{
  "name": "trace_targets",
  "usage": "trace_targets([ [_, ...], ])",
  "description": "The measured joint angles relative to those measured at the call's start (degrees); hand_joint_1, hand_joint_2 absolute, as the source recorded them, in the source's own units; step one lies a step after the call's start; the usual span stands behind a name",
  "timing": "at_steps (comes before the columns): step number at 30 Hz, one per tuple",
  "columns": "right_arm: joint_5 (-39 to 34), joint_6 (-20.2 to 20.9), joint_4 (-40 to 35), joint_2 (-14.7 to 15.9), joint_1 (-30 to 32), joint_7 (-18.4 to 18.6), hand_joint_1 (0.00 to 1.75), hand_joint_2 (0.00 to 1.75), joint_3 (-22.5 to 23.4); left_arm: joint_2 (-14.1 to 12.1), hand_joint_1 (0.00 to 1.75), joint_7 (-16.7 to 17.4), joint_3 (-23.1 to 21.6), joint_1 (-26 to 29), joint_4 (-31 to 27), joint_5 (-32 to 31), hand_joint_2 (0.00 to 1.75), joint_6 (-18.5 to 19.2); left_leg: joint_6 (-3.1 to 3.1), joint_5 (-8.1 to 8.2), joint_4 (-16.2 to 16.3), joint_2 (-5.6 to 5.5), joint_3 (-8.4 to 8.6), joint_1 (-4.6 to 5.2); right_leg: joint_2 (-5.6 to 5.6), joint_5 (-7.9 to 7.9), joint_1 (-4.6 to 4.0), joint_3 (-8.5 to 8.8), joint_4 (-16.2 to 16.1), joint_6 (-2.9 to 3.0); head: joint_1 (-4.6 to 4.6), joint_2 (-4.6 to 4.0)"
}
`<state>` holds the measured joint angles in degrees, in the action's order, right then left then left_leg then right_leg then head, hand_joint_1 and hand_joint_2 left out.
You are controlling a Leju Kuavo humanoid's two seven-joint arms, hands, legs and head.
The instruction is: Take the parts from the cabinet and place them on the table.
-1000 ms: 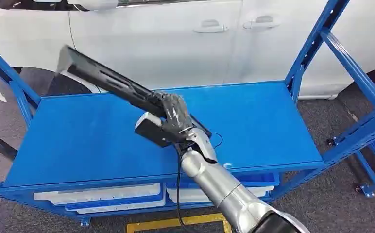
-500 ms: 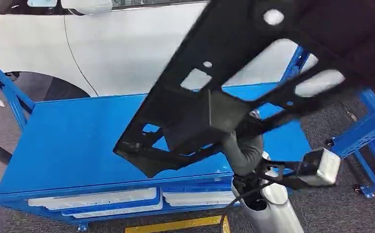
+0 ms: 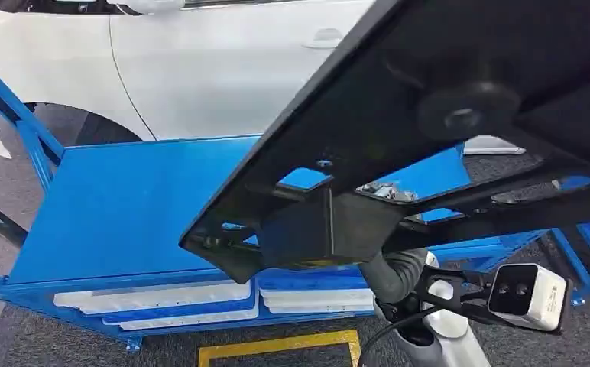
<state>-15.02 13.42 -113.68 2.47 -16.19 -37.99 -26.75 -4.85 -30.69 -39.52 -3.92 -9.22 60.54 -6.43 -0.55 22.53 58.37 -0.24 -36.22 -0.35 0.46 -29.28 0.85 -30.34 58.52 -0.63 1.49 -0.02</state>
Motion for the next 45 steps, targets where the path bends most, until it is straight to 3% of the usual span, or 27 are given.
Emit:
trace_targets([
  [4,-1.81,-0.52,0.24,0.70,-1.30,0.00,1.75,1.75,-0.61,-0.02,0.00,1.35,-0.26,0.07,0.02,-0.57,0.00,-0.83,-1.50,-1.00,-0.20,-0.15,-0.64,-0.36,-0.28,1.63,0.12,-1.27,0.06,1.78,0.02,0.00],
  [6,-3.41,-0.90,0.48,1.18,-2.37,0.28,1.75,1.75,-0.81,0.00,0.00,1.92,-0.59,-0.05,0.02,-0.63,0.00,-1.07,-1.91,4.59,4.61,0.04,-2.69,-0.45,-0.39,2.76,0.06,-2.63,0.09,2.36,0.35,0.00],
  [8,-4.26,-1.07,0.50,2.03,-2.52,0.28,1.75,1.75,-0.83,-0.02,0.00,2.62,-0.66,-0.13,0.02,-0.46,0.00,-1.29,-2.26,10.50,14.31,0.04,-5.55,-0.44,-0.50,3.93,-0.21,-4.28,0.17,2.47,0.35,0.00],
  [10,-4.20,-1.49,0.70,2.90,-2.47,0.24,1.75,1.75,-0.87,0.00,0.00,3.63,-0.79,-0.04,0.02,0.06,0.00,-1.88,-2.09,12.13,17.35,0.04,-4.71,-0.42,-0.55,5.13,-0.51,-5.87,0.23,2.50,0.35,0.00],
  [11,-4.09,-1.73,0.74,3.24,-2.42,0.15,1.75,1.75,-0.92,-0.02,0.00,3.91,-0.87,-0.03,0.02,0.20,0.00,-2.21,-1.79,11.27,14.62,0.04,-2.17,-0.38,-0.55,5.63,-0.65,-6.47,0.23,2.49,0.35,0.00],
  [13,-4.02,-2.14,0.74,4.11,-2.43,-0.07,1.75,1.75,-1.07,-0.13,0.00,4.24,-0.87,-0.07,0.02,0.72,0.00,-2.91,-0.72,8.22,3.39,0.04,6.19,-0.07,-0.52,6.59,-0.95,-7.31,0.20,2.38,0.35,0.00],
  [14,-4.02,-2.19,0.70,4.55,-2.48,0.17,1.75,1.75,-1.22,-0.61,0.00,4.37,-0.87,-0.20,0.02,0.81,0.00,-3.21,-0.06,8.76,-2.06,0.08,9.10,0.36,-0.63,7.15,-0.80,-7.52,0.20,2.27,0.31,0.00],
  [18,-0.73,-0.13,0.64,6.47,-2.59,-0.72,1.75,1.75,-1.92,-1.38,0.00,4.87,-1.33,-0.31,0.02,0.70,0.00,-2.93,1.18,6.64,-1.91,0.03,8.29,1.24,-0.75,9.01,-0.27,-7.35,-0.88,0.65,0.68,0.00],
  [19,-0.09,0.43,0.61,6.86,-2.64,-1.01,1.75,1.75,-1.97,-1.38,0.00,4.90,-1.44,-0.26,0.06,0.61,0.00,-2.82,1.54,5.12,-3.07,0.07,7.99,0.63,-0.65,9.53,-0.51,-7.59,-1.15,0.38,0.68,0.00],
  [20,0.22,0.66,0.61,7.13,-2.66,-1.07,1.75,1.75,-2.10,-1.38,0.00,4.92,-1.51,-0.35,0.07,0.55,0.00,-2.78,1.53,4.10,-3.57,0.44,7.74,0.49,-0.58,7.73,-0.39,-8.09,-0.54,0.12,0.66,0.00],
  [21,0.28,0.79,0.61,7.41,-2.76,-1.07,1.75,1.75,-2.23,-1.38,0.00,4.90,-1.53,-0.45,0.07,0.52,0.00,-2.75,2.08,3.24,-3.75,0.50,6.88,0.44,-0.55,3.96,-0.36,-8.90,1.91,-0.09,0.46,0.00],
  [23,0.31,0.98,0.61,7.91,-2.79,-1.09,1.75,1.75,-2.27,-1.38,0.00,4.92,-1.55,-0.44,0.07,0.50,0.00,-2.71,2.03,1.84,-3.59,0.55,5.05,0.44,-0.55,-3.02,-0.07,-11.12,11.13,-0.74,0.26,0.00],
  [25,0.42,1.01,0.63,8.26,-2.78,-1.09,1.75,1.75,-2.36,-1.38,0.00,4.92,-1.60,-0.43,0.07,0.50,0.00,-2.71,1.85,0.67,-3.10,0.68,3.02,0.38,-0.56,-3.97,0.05,-11.69,17.31,-1.18,0.20,0.00],
  [26,0.48,1.01,0.63,8.39,-2.78,-1.07,1.75,1.75,-2.36,-1.36,0.00,4.92,-1.60,-0.43,0.07,0.50,0.00,-2.71,1.71,0.11,-2.80,0.73,1.98,0.32,-0.56,-2.19,0.15,-10.26,16.86,-1.32,0.18,0.00],
  [28,0.48,1.01,0.63,8.55,-2.86,-1.07,1.75,1.75,-2.40,-1.33,0.00,4.90,-1.66,-0.44,0.07,0.48,0.00,-2.71,1.24,-0.80,-1.86,0.72,-0.03,0.15,-0.57,1.44,0.43,-3.93,9.33,-1.44,0.15,0.00],
  [29,0.50,1.03,0.61,8.57,-2.97,-1.09,1.75,1.75,-2.40,-1.33,0.00,4.92,-1.68,-0.49,0.07,0.50,0.00,-2.71,0.92,-1.10,-1.12,0.69,-0.78,0.14,-0.57,0.82,0.59,0.29,3.81,-1.47,0.15,0.02],
  [30,0.55,1.01,0.59,8.57,-3.17,-1.07,1.75,1.75,-2.43,-1.36,0.00,4.90,-1.70,-0.46,0.07,0.50,0.00,-2.71,0.58,-1.33,-0.51,0.55,-1.59,0.43,-0.51,-1.75,0.19,2.92,-0.70,-1.16,0.07,0.00],
  [31,0.70,0.88,0.55,8.59,-3.05,-1.18,1.75,1.75,-2.45,-1.36,0.00,4.86,-1.73,-0.39,0.07,0.48,0.00,-2.71,0.24,-1.74,-0.63,0.58,-1.49,0.33,-0.23,-1.32,-0.08,2.21,0.07,0.00,0.29,0.00],
  [34,1.71,0.06,0.48,8.65,-3.57,-1.18,1.75,1.75,-2.47,-1.38,0.00,4.55,-1.97,-0.18,0.07,0.39,0.00,-2.69,-0.92,-3.49,-0.85,0.40,-1.91,0.11,-0.29,-0.09,-0.20,1.22,-0.42,1.36,-0.53,0.00],
  [36,1.86,-0.07,0.50,8.65,-4.43,-1.07,1.75,1.75,-2.47,-1.35,0.00,4.39,-2.03,-0.02,0.15,0.42,0.00,-2.64,-1.48,1.51,1.88,0.28,-3.32,-0.24,-0.70,1.39,0.03,-0.21,-0.49,2.29,-0.17,0.00],
  [38,1.68,0.18,0.87,8.68,-5.54,-0.94,1.75,1.75,-2.49,-1.36,0.00,4.42,-2.10,-0.15,0.15,0.61,0.00,-2.95,-2.08,8.57,10.23,0.30,-5.56,-0.38,-0.69,2.97,-0.12,-2.25,-0.43,2.52,-0.02,0.00],
  [39,1.16,0.42,1.25,8.70,-6.23,-0.94,1.75,1.75,-2.54,-1.36,0.00,4.48,-2.14,-0.22,0.15,0.72,0.00,-3.13,-2.23,10.69,14.77,0.29,-6.45,-0.37,-0.68,3.78,-0.19,-3.42,-0.36,2.52,-0.02,0.00],
  [40,0.52,0.61,1.77,8.72,-6.91,-0.85,1.75,1.75,-2.60,-1.33,0.00,4.57,-2.16,-0.24,0.15,0.94,0.00,-3.24,-2.23,10.83,17.52,0.29,-6.36,-0.37,-0.67,4.59,-0.26,-4.49,-0.31,2.46,-0.02,0.00],
  [41,0.04,0.78,2.23,8.72,-7.65,-0.64,1.75,1.75,-2.64,-1.33,0.00,4.66,-2.19,-0.28,0.15,1.20,0.00,-3.23,-2.14,9.23,17.84,0.29,-5.13,-0.37,-0.63,5.38,-0.30,-5.52,-0.24,2.35,0.00,0.00],
  [43,-0.28,1.01,2.73,8.72,-9.09,-0.11,1.75,1.75,-2.77,-1.33,0.00,4.66,-2.21,-0.41,0.15,1.36,0.00,-3.23,-1.69,5.10,12.26,0.28,0.32,-0.33,-0.64,6.73,-0.41,-7.24,-0.12,2.11,0.00,0.00],
  [44,-0.39,1.03,2.84,8.72,-9.69,0.04,1.75,1.75,-2.84,-1.36,0.00,4.66,-2.23,-0.54,0.15,1.42,0.00,-3.23,-1.15,4.73,7.09,0.24,4.38,-0.20,-0.64,7.34,-0.51,-7.76,-0.13,1.99,0.00,0.00],
  [45,-0.42,1.07,2.89,8.65,-10.20,0.13,1.75,1.75,-2.91,-1.49,0.00,4.61,-2.21,-0.73,0.15,1.44,0.00,-3.23,-0.23,7.47,0.62,0.20,8.75,0.09,-0.76,7.90,-0.52,-8.01,-0.08,1.75,-0.02,0.00],
])
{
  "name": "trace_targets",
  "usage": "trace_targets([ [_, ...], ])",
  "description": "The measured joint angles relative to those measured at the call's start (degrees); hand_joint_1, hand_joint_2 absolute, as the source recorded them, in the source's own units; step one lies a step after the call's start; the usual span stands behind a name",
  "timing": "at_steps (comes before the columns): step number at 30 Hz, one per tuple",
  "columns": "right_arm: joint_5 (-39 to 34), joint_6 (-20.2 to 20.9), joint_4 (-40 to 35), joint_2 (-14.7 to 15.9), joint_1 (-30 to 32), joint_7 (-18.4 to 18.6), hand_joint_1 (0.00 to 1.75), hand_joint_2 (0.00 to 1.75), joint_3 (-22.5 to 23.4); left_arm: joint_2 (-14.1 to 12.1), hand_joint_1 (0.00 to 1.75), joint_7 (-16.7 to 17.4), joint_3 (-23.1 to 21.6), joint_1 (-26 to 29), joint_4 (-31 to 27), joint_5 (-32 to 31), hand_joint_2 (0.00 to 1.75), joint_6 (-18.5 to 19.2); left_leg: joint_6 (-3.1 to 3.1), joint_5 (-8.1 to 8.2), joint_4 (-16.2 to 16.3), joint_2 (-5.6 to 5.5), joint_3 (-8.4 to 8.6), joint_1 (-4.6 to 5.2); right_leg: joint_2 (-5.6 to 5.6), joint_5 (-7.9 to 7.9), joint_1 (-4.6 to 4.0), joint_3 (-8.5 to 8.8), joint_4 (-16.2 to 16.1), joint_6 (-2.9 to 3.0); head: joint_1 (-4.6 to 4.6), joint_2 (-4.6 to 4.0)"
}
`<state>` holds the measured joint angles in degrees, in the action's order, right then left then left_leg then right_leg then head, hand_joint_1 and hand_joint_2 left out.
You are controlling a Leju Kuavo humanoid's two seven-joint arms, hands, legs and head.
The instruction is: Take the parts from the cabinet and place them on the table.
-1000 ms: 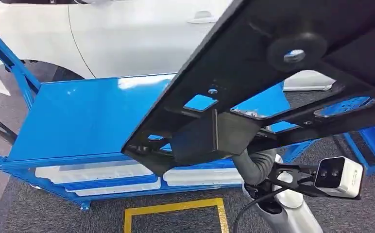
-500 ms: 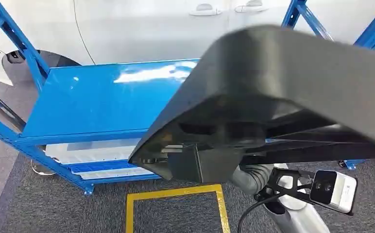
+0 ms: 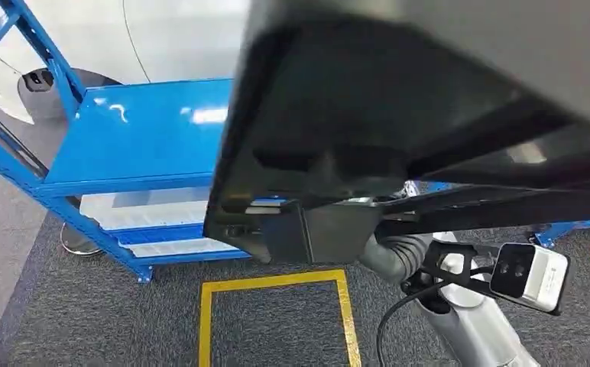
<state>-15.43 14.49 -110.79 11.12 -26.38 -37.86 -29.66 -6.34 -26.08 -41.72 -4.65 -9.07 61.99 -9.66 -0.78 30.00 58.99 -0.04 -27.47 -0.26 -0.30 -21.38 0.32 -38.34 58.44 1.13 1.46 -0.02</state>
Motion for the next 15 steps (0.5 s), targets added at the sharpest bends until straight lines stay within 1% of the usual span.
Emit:
trace_targets([
  [1,0.02,0.02,0.02,-0.11,-0.40,0.04,1.75,1.75,-0.06,-0.09,0.00,-0.22,0.00,0.05,0.00,0.06,0.00,-0.02,-0.08,0.89,-3.32,0.05,1.58,0.14,-0.08,0.52,-0.01,-0.02,-0.06,-0.37,-0.04,0.00],
  [2,0.22,0.00,0.04,-0.37,-0.62,0.13,1.75,1.75,-0.22,-0.06,0.00,-0.35,-0.02,-0.02,0.00,0.09,0.00,0.00,0.07,0.15,-2.68,-0.02,0.90,0.41,-0.32,1.09,0.12,0.20,-0.52,-0.73,-0.06,0.00],
  [3,0.72,-0.07,0.07,-0.74,-0.72,0.20,1.75,1.75,-0.39,-0.06,0.00,-0.61,-0.02,-0.07,0.00,0.26,0.00,0.04,0.44,-0.03,-2.93,-0.01,0.83,0.63,-0.36,1.73,0.34,0.15,-0.79,-1.16,0.53,0.00],
  [4,1.27,-0.07,0.07,-1.16,-0.65,0.39,1.75,1.75,-0.52,-0.09,0.00,-0.66,-0.02,-0.07,0.00,0.42,0.00,0.07,0.85,-0.81,-3.39,0.03,0.47,0.68,-0.34,2.45,0.32,0.17,-1.33,-1.54,0.46,0.00],
  [5,1.71,-0.04,0.09,-1.35,-0.64,0.48,1.75,1.75,-0.65,-0.02,0.00,-0.66,-0.02,-0.02,0.02,0.61,0.00,0.07,1.26,-2.03,-4.24,0.32,0.25,-0.03,-0.29,2.08,0.28,-0.20,-1.12,-1.79,0.50,0.00],
  [6,1.90,0.15,0.09,-1.57,-0.60,0.61,1.75,1.75,-0.74,0.11,0.00,-0.61,-0.02,-0.15,0.02,0.90,0.00,0.04,1.60,-2.76,-4.50,0.46,-0.52,0.12,-0.07,-0.69,0.40,-0.93,0.02,-1.91,0.44,0.00],
  [7,2.17,0.57,0.09,-1.79,-0.55,0.88,1.75,1.75,-0.74,0.13,0.00,-0.55,-0.02,-0.14,0.02,1.09,0.00,-0.11,1.95,-3.38,-4.53,0.48,-1.31,0.13,0.04,-4.27,0.43,-1.87,2.93,-1.95,0.28,0.00],
  [8,2.45,1.31,0.09,-2.05,-0.42,0.94,1.75,1.75,-0.72,0.18,0.00,-0.52,0.00,-0.08,0.02,1.27,0.00,-0.20,2.04,-3.90,-4.52,0.49,-2.20,0.13,0.07,-7.59,0.43,-3.03,7.17,-2.17,0.24,0.00],
  [9,2.51,1.93,0.09,-2.36,-0.17,1.03,1.75,1.75,-0.68,0.22,0.00,-0.48,0.00,-0.02,0.02,1.64,0.00,-0.44,2.01,-4.63,-4.49,0.55,-3.03,0.15,0.07,-10.12,0.44,-4.10,11.91,-2.39,0.31,0.00],
  [10,2.38,2.60,0.11,-2.60,0.09,1.27,1.75,1.75,-0.52,0.33,0.00,-0.46,0.00,0.00,0.02,1.75,0.00,-0.63,1.93,-5.30,-4.38,0.60,-3.82,0.15,0.07,-10.58,0.45,-4.88,16.21,-2.54,0.28,0.00],
  [11,1.97,3.46,0.17,-2.93,0.35,1.79,1.75,1.75,-0.33,0.37,0.00,-0.46,0.00,0.04,0.02,2.01,0.00,-0.70,1.85,-5.85,-4.20,0.65,-4.60,0.14,0.06,-9.05,0.49,-4.78,18.14,-2.63,0.33,0.00],
  [12,1.52,3.99,0.26,-3.30,0.61,2.12,1.75,1.75,-0.22,0.48,0.00,-0.46,0.00,0.08,0.02,2.21,0.00,-0.70,1.71,-6.30,-3.96,0.69,-5.40,0.12,0.06,-6.77,0.54,-3.43,17.38,-2.67,0.30,0.00],
  [13,1.35,4.33,0.31,-3.52,0.80,2.30,1.75,1.75,-0.15,0.53,0.00,-0.46,0.00,0.12,0.02,2.23,0.00,-0.68,1.55,-6.62,-3.68,0.68,-6.06,0.11,0.04,-5.11,0.60,-0.66,14.13,-2.61,0.31,0.00],
  [14,1.36,4.79,0.33,-3.87,0.88,2.73,1.75,1.75,-0.09,0.61,0.00,-0.48,0.00,0.16,0.02,2.27,0.00,-0.63,1.34,-6.86,-3.31,0.67,-6.58,0.11,0.03,-4.48,0.64,3.47,8.39,-2.46,0.33,0.00],
  [15,1.53,5.24,0.31,-3.98,0.87,3.15,1.75,1.75,0.07,0.63,0.00,-0.48,0.00,0.16,0.02,2.29,0.00,-0.55,1.16,-6.97,-2.76,0.67,-6.98,0.14,0.00,-5.86,0.62,7.65,2.29,-2.17,0.37,0.00],
])
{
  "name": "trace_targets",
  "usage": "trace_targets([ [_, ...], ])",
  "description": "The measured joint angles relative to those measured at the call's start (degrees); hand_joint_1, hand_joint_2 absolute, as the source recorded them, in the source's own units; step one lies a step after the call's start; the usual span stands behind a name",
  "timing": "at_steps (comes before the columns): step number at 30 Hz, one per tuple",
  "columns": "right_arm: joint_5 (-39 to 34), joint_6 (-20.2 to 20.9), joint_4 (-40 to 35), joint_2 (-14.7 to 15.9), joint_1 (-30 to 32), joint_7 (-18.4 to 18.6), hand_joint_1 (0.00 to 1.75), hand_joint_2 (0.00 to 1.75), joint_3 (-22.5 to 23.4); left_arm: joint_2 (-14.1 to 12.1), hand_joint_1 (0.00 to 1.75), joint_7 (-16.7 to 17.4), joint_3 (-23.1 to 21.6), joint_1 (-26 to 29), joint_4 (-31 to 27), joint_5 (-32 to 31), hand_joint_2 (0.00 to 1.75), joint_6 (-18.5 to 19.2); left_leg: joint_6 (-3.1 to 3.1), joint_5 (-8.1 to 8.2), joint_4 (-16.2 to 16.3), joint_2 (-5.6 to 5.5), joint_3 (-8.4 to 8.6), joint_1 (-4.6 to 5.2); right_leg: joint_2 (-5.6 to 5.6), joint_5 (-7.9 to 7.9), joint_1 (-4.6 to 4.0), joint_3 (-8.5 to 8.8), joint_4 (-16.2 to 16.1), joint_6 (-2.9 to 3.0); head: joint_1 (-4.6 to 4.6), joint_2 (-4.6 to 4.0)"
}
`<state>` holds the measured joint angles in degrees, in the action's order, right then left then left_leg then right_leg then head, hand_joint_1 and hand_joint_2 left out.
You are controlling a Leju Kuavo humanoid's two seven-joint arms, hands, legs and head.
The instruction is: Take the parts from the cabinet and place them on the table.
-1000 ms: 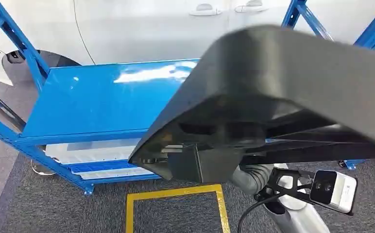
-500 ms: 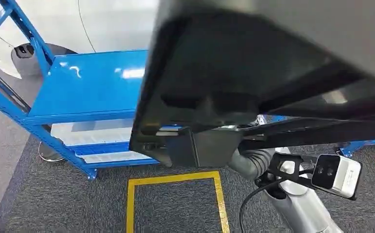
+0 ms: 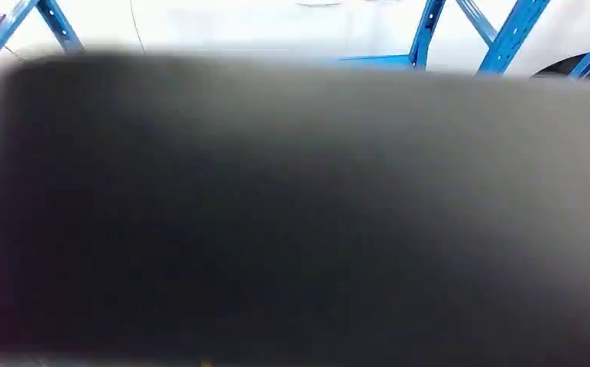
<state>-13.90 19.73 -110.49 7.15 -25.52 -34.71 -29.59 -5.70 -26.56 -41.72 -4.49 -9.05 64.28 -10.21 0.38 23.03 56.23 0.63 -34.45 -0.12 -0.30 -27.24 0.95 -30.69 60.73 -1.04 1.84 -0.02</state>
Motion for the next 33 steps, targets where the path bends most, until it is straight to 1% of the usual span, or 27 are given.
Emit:
trace_targets([
  [1,0.20,0.18,0.00,-0.22,0.07,0.26,1.75,1.75,0.15,0.00,0.00,0.00,0.00,-0.01,0.00,0.02,0.00,0.02,-0.29,-0.11,0.60,-0.05,-0.54,0.27,0.05,-1.80,-0.36,2.08,-3.52,0.37,0.11,0.00],
  [4,0.40,0.20,0.04,-0.42,0.51,0.74,1.75,1.75,0.50,0.00,0.00,0.00,0.00,0.24,0.02,0.24,0.00,0.04,-1.44,-1.00,0.49,-0.09,-0.86,0.11,0.13,-1.38,-0.66,1.32,-3.38,1.47,0.42,0.00],
  [5,0.62,0.20,0.04,-0.50,0.53,0.92,1.75,1.75,0.55,-0.07,0.00,0.04,0.00,0.23,0.11,0.31,0.00,0.04,-1.73,-0.92,0.65,-0.28,-1.10,0.03,-0.15,-0.87,-0.22,1.26,-4.00,2.21,0.37,0.00],
  [6,0.90,0.20,0.07,-0.63,0.55,1.03,1.75,1.75,0.61,0.00,0.00,0.18,0.00,0.27,0.11,0.33,0.00,0.04,-2.04,0.27,1.71,-0.30,-1.62,-0.10,-0.45,-0.60,-0.16,1.20,-4.10,2.55,0.44,0.00],
  [7,1.07,0.35,0.11,-0.79,0.57,1.11,1.75,1.75,0.74,-0.02,0.00,0.31,0.00,0.26,0.13,0.33,0.00,0.04,-2.42,2.71,4.97,-0.32,-2.85,-0.18,-0.62,-0.41,-0.14,0.96,-4.12,2.83,0.61,0.00],
  [9,1.36,1.08,0.31,-0.85,1.00,1.29,1.75,1.75,0.94,-0.07,0.00,0.52,-0.02,0.30,0.17,0.33,0.00,0.13,-3.03,7.50,14.64,-0.31,-6.70,-0.45,-1.18,-0.18,-0.25,0.59,-4.06,2.95,0.59,0.00],
  [10,1.51,1.32,0.46,-0.85,1.35,1.40,1.75,1.75,0.96,-0.04,0.00,0.52,-0.02,0.46,0.20,0.26,0.00,0.33,-3.21,8.82,18.67,-0.31,-8.24,-0.51,-1.52,-0.13,-0.27,0.42,-3.97,2.90,0.61,0.00],
  [11,1.88,1.83,0.61,-0.85,1.66,1.44,1.75,1.75,0.98,-0.04,0.00,0.52,-0.09,0.64,0.20,0.11,0.00,0.50,-3.31,8.42,19.61,-0.30,-8.42,-0.58,-1.83,-0.12,-0.27,0.36,-3.88,2.87,0.63,0.00],
  [12,2.30,2.43,0.77,-0.85,1.83,1.44,1.75,1.75,1.00,-0.04,0.00,0.52,-0.18,0.81,0.20,-0.07,0.00,0.68,-3.34,6.72,17.53,-0.26,-7.00,-0.68,-2.22,-0.13,-0.25,0.37,-3.82,2.85,0.68,0.00],
  [14,3.47,3.48,0.85,-0.85,1.99,1.14,1.75,1.75,1.09,-0.18,0.00,0.48,-0.28,0.85,0.20,-0.09,0.00,0.92,-2.98,1.82,6.87,0.36,-1.20,-0.70,-2.95,-0.27,-0.25,0.53,-3.79,2.63,1.16,0.00],
  [15,3.98,3.81,0.85,-0.85,2.03,0.89,1.75,1.75,1.14,-0.28,0.00,0.37,-0.33,0.83,0.20,-0.09,0.00,0.94,-2.65,0.80,2.25,1.66,1.16,-0.58,-3.27,-0.37,-0.32,0.63,-3.80,2.46,1.38,0.00],
  [16,4.51,4.13,0.83,-0.85,2.16,0.74,1.75,1.75,1.25,-0.35,0.00,0.31,-0.42,0.70,0.22,-0.09,0.00,1.01,-1.99,1.89,0.80,2.82,2.36,0.43,-3.64,-0.31,-0.63,0.52,-3.84,2.04,1.51,0.00],
  [17,5.03,4.20,0.83,-0.83,2.22,0.66,1.75,1.75,1.38,-0.61,0.00,0.22,-0.48,0.61,0.24,-0.07,0.00,1.07,-1.31,1.60,0.70,2.58,1.94,0.46,-4.06,-0.22,-0.65,0.50,-3.88,1.68,1.46,0.00],
  [20,5.71,4.31,0.68,-0.83,2.28,0.59,1.75,1.75,1.55,-1.03,0.00,0.17,-0.55,0.69,0.28,0.04,0.00,1.11,-0.29,1.44,-0.07,1.05,1.72,0.28,-5.37,-0.42,-0.80,0.75,-4.05,0.63,1.88,0.00],
  [21,5.88,4.40,0.44,-0.76,2.29,0.59,1.75,1.75,1.68,-1.05,0.00,0.15,-0.57,0.66,0.28,0.04,0.00,1.25,0.09,1.12,-0.50,0.63,1.98,-0.05,-3.46,-1.32,-0.42,0.51,-3.14,0.32,1.70,0.00],
  [22,5.90,4.48,0.13,-0.70,2.25,0.50,1.75,1.75,1.90,-1.05,0.00,0.15,-0.61,0.55,0.28,0.04,0.00,1.47,0.42,0.98,-0.53,0.14,1.83,-0.11,-1.58,-3.25,-0.37,-0.95,-0.26,0.35,1.88,0.00],
  [23,5.95,4.53,-0.04,-0.55,2.38,0.48,1.75,1.75,2.12,-1.07,0.00,0.15,-0.63,0.39,0.28,0.04,0.00,1.53,0.57,0.92,-0.52,-0.35,1.68,-0.06,-0.62,-5.46,-0.24,-3.14,4.15,0.33,1.77,0.00],
  [24,5.97,4.59,-0.04,-0.28,2.58,0.48,1.75,1.75,2.23,-1.07,0.00,0.15,-0.66,0.29,0.28,0.04,0.00,1.64,0.69,0.89,-0.48,-1.00,1.53,0.03,-0.17,-7.66,-0.22,-5.82,9.49,0.24,1.77,0.00],
  [25,5.97,4.72,-0.04,-0.07,2.75,0.46,1.75,1.75,2.32,-1.07,0.00,0.15,-0.66,0.31,0.28,0.04,0.00,1.66,0.74,0.85,-0.36,-1.62,1.39,0.12,0.00,-8.86,-0.23,-8.12,13.84,0.16,1.77,0.00],
  [26,6.03,4.85,-0.04,0.06,2.90,0.48,1.75,1.75,2.36,-1.07,0.00,0.15,-0.68,0.37,0.28,0.04,0.00,1.68,0.74,0.86,-0.18,-2.31,1.32,0.15,0.03,-8.48,-0.22,-9.17,15.41,0.18,1.82,0.00],
  [27,6.03,4.90,-0.04,0.18,2.98,0.48,1.75,1.75,2.36,-1.07,0.00,0.15,-0.68,0.41,0.28,0.04,0.00,1.68,0.73,0.87,0.01,-3.04,1.30,0.15,0.06,-6.65,-0.22,-8.66,13.79,0.24,1.79,0.00],
  [28,6.03,4.90,-0.04,0.26,3.00,0.48,1.75,1.75,2.40,-1.07,0.00,0.17,-0.68,0.39,0.28,0.04,0.00,1.70,0.65,0.93,0.24,-3.73,1.31,0.14,0.19,-4.02,-0.21,-7.00,9.97,0.37,1.77,0.00],
  [29,6.03,4.90,-0.11,0.35,2.98,0.46,1.75,1.75,2.43,-1.07,0.00,0.17,-0.70,0.37,0.28,0.04,0.00,1.81,0.48,1.05,0.52,-4.45,1.31,0.14,0.81,-1.09,-0.18,-4.71,4.71,0.56,1.77,0.00],
  [30,6.03,4.83,-0.22,0.50,2.96,0.26,1.75,1.75,2.45,-1.05,0.00,0.17,-0.72,0.35,0.26,0.02,0.00,2.08,0.33,1.23,0.89,-5.12,1.19,0.12,2.52,1.33,-0.16,-2.44,-0.46,0.84,1.75,0.00],
  [31,5.95,4.79,-0.22,0.81,2.92,-0.13,1.75,1.75,2.45,-0.98,0.00,0.22,-0.77,0.26,0.26,0.02,0.00,2.27,0.09,1.30,1.27,-5.55,0.73,0.40,4.66,0.43,0.00,-2.00,-1.84,0.89,1.81,0.00],
  [32,5.44,4.57,-0.35,1.36,2.79,-0.70,1.75,1.75,2.47,-1.07,0.00,0.37,-0.77,0.07,0.26,0.02,0.00,2.29,-0.17,1.16,1.56,-6.27,0.18,0.13,4.08,0.68,0.10,-2.17,-2.12,0.68,1.88,0.00],
  [33,4.56,4.31,-0.55,2.07,2.55,-1.27,1.75,1.75,2.51,-1.09,0.00,0.52,-0.77,0.23,0.28,0.09,0.00,2.27,-0.54,1.02,1.48,-6.64,-0.08,-0.06,3.76,0.71,-0.25,-2.28,-2.10,0.78,1.86,0.00],
])
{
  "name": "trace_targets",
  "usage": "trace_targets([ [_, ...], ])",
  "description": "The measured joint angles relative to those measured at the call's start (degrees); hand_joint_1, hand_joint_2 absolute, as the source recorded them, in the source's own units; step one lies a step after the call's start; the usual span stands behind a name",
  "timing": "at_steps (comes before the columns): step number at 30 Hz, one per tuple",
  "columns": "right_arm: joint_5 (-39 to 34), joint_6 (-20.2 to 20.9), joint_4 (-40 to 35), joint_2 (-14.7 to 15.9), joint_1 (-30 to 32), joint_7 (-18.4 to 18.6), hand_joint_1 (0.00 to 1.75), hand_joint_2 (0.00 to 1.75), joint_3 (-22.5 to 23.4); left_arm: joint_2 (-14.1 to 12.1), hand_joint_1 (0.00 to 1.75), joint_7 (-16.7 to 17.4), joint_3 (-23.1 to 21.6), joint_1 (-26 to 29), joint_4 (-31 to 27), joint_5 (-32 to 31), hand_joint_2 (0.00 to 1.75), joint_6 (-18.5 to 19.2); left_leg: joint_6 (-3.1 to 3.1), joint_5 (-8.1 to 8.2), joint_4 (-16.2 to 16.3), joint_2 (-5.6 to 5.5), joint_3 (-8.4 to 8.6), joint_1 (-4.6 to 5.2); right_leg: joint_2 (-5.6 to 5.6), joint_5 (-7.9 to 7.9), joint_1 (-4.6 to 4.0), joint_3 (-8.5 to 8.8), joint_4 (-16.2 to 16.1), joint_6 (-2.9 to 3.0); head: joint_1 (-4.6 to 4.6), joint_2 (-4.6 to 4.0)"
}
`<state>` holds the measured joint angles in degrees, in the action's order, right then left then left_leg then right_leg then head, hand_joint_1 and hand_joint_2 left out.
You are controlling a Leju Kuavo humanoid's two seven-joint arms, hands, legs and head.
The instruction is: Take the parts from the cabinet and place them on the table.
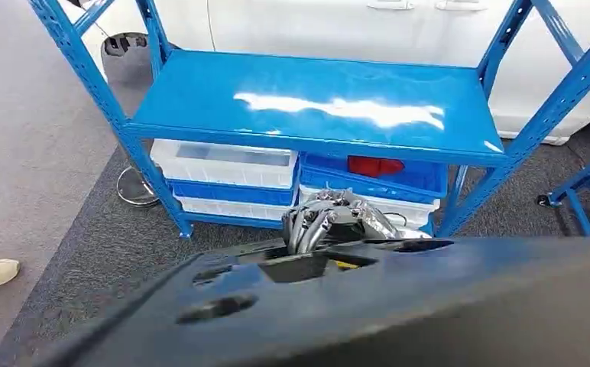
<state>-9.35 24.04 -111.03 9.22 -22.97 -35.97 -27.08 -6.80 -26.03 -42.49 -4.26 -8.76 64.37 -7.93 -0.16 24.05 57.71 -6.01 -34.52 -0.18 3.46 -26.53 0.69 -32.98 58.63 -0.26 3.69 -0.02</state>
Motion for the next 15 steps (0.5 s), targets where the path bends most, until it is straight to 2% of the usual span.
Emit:
trace_targets([
  [1,-0.89,-0.18,-0.09,0.71,-0.43,-0.35,1.75,1.75,0.09,-0.07,0.00,0.02,0.00,0.24,0.00,0.18,0.00,-0.15,-0.42,-0.22,-0.18,-0.61,-0.05,-0.15,-0.50,0.09,-0.01,0.00,-0.06,0.28,-0.04,0.00],
  [2,-1.90,-0.20,-0.20,1.36,-0.88,-0.70,1.75,1.75,0.28,-0.19,0.00,0.09,-0.02,0.38,0.00,0.40,0.00,-0.50,-0.77,-0.35,-0.28,-1.12,-0.22,0.17,-1.03,0.37,0.41,0.12,-0.52,0.68,0.04,0.00],
  [3,-2.66,-0.09,-0.44,1.73,-1.29,-0.97,1.75,1.75,0.55,-0.39,0.00,0.24,-0.02,0.49,0.04,0.50,0.00,-0.77,-0.81,0.14,0.27,0.31,-0.29,0.05,-1.92,0.62,0.63,0.33,-0.87,0.98,-0.07,0.00],
  [4,-3.24,0.15,-0.74,2.04,-1.46,-1.25,1.75,1.75,0.85,-0.42,0.00,0.29,-0.02,0.36,0.04,0.59,0.00,-1.05,-1.12,1.76,2.35,2.92,-1.26,0.24,-2.46,0.66,0.59,0.39,-1.00,1.31,0.48,0.00],
  [5,-3.51,0.37,-1.10,2.30,-1.49,-1.34,1.75,1.75,1.16,-0.50,0.00,0.31,-0.02,0.09,0.04,0.70,0.00,-1.20,-1.52,4.04,6.42,4.41,-3.07,0.04,-3.17,0.63,0.53,0.38,-0.99,1.40,0.81,0.00],
  [7,-3.57,0.68,-1.22,2.74,-1.37,-1.36,1.75,1.75,1.33,-0.63,0.00,0.33,-0.04,0.03,0.04,0.72,0.00,-1.27,-2.16,8.18,16.16,5.41,-7.54,-0.39,-4.68,0.59,0.46,0.31,-0.98,1.44,0.92,0.00],
  [8,-3.57,0.68,-1.25,2.85,-1.35,-1.34,1.75,1.75,1.33,-0.63,0.00,0.35,-0.04,0.11,0.04,0.72,0.00,-1.27,-2.43,8.56,18.47,5.55,-8.56,-0.58,-5.33,0.58,0.47,0.28,-0.96,1.43,0.96,0.00],
  [9,-3.57,0.70,-1.27,2.98,-1.33,-1.34,1.75,1.75,1.33,-0.63,0.00,0.35,-0.09,0.19,0.04,0.72,0.00,-1.27,-2.61,7.53,17.72,5.72,-8.13,-0.82,-6.07,0.56,0.48,0.31,-0.96,1.38,0.94,0.00],
  [10,-3.57,0.70,-1.40,3.07,-1.33,-1.34,1.75,1.75,1.33,-0.66,0.00,0.35,-0.11,0.22,0.04,0.72,0.00,-1.27,-2.70,5.61,14.39,5.89,-6.28,-1.01,-6.71,0.51,0.50,0.37,-0.95,1.31,0.96,0.00],
  [11,-3.57,0.70,-1.47,3.18,-1.36,-1.34,1.75,1.75,1.33,-0.74,0.00,0.35,-0.13,0.22,0.04,0.72,0.00,-1.29,-2.70,3.03,8.89,6.52,-3.28,-1.08,-7.38,0.41,0.55,0.51,-0.94,1.15,0.96,0.00],
  [12,-3.48,0.68,-1.55,3.24,-1.40,-1.38,1.75,1.75,1.38,-0.83,0.00,0.35,-0.15,0.16,0.04,0.74,0.00,-1.27,-2.64,0.90,3.66,8.16,-0.33,-1.07,-7.90,0.27,0.53,0.69,-0.92,0.93,1.07,0.00],
  [13,-3.24,0.59,-1.66,3.37,-1.48,-1.47,1.75,1.75,1.42,-0.83,0.00,0.33,-0.28,-0.11,0.04,0.79,0.00,-1.27,-2.58,1.06,0.28,11.49,1.22,-0.73,-8.49,0.12,0.19,0.82,-0.88,0.63,1.31,0.00],
  [14,-3.00,0.46,-1.88,3.57,-1.52,-1.58,1.75,1.75,1.53,-0.96,0.00,0.31,-0.42,-0.33,0.07,0.88,0.00,-1.25,-1.51,0.99,-0.18,10.94,1.23,-0.20,-8.96,0.02,-0.13,0.78,-0.71,0.22,1.55,0.00],
  [15,-2.56,0.46,-1.95,3.63,-1.47,-1.62,1.75,1.75,1.53,-0.96,0.00,0.31,-0.46,-0.32,0.07,0.88,0.00,-1.20,-1.17,1.03,-0.05,10.39,0.97,-0.13,-9.63,0.02,-0.15,0.90,-0.82,-0.09,1.38,0.00],
])
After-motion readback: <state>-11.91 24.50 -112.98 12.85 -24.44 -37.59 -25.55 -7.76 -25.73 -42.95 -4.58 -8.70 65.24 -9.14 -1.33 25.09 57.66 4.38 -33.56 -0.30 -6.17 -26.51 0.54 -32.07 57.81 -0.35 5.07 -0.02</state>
